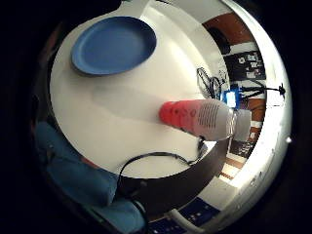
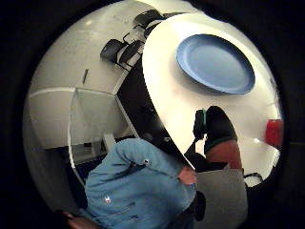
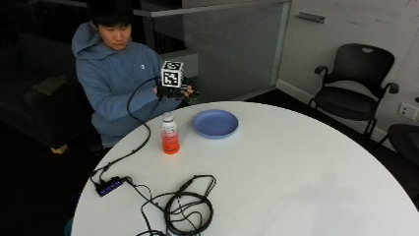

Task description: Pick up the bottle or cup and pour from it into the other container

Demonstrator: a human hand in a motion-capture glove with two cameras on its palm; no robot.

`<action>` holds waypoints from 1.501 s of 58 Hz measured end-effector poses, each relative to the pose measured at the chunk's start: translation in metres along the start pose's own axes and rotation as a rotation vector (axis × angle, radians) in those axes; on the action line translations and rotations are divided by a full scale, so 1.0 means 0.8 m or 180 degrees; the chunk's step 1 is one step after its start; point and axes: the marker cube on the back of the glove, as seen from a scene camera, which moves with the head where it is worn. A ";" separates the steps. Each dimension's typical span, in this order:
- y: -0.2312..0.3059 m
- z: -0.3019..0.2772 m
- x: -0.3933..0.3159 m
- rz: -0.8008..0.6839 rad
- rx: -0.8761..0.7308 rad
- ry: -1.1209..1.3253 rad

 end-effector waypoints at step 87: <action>0.205 -0.073 0.288 0.0772 0.1152 -0.0954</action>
